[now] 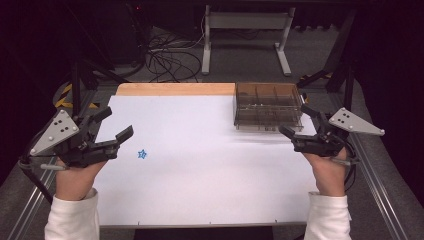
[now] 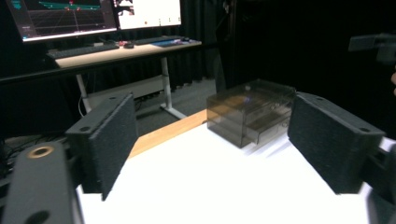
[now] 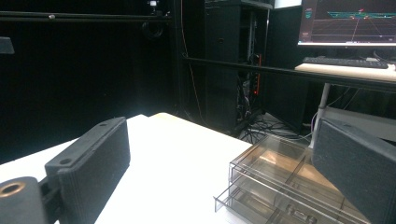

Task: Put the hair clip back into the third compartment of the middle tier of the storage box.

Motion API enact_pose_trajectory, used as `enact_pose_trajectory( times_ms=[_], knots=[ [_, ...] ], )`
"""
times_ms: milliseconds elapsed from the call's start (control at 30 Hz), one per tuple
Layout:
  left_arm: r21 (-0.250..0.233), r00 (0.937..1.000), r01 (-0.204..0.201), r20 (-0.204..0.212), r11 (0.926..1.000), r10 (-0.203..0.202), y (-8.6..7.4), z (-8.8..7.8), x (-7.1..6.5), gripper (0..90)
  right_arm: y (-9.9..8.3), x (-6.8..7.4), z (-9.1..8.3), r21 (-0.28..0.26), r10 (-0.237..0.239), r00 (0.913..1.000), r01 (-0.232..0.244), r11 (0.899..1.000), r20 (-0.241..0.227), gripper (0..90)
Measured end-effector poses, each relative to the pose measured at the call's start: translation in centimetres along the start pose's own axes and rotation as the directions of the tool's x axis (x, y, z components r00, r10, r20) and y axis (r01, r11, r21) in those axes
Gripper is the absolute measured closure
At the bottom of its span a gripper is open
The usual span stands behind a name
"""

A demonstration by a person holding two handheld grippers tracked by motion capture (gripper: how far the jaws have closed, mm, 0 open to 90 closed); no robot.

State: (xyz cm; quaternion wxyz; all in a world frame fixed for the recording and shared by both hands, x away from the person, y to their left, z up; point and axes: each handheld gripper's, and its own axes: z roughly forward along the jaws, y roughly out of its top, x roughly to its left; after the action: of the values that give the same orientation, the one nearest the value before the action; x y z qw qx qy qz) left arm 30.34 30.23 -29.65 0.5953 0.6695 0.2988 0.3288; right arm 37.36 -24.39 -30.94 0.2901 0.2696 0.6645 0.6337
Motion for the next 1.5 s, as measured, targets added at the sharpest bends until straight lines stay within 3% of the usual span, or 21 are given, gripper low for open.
enact_pose_trajectory(
  times_ms=[167,833,1500],
  knots=[
    [0.033,1.0000,-0.010,-0.002,0.9994,0.010,-0.6,0.4,0.5,22.8,0.0,0.0,0.0,0.001,0.000,1.0000,0.000,1.000,-0.002,5.2],
    [0.106,0.9998,0.013,-0.014,0.9942,-0.011,-3.0,1.6,2.4,33.5,-0.1,0.1,0.2,0.007,0.012,0.9999,-0.012,1.000,-0.010,5.2],
    [0.195,0.9998,0.019,-0.006,0.9807,-0.018,-5.4,2.8,4.0,43.3,-0.2,0.1,0.4,0.019,0.000,0.9999,0.000,1.000,-0.016,5.2]
  ],
)
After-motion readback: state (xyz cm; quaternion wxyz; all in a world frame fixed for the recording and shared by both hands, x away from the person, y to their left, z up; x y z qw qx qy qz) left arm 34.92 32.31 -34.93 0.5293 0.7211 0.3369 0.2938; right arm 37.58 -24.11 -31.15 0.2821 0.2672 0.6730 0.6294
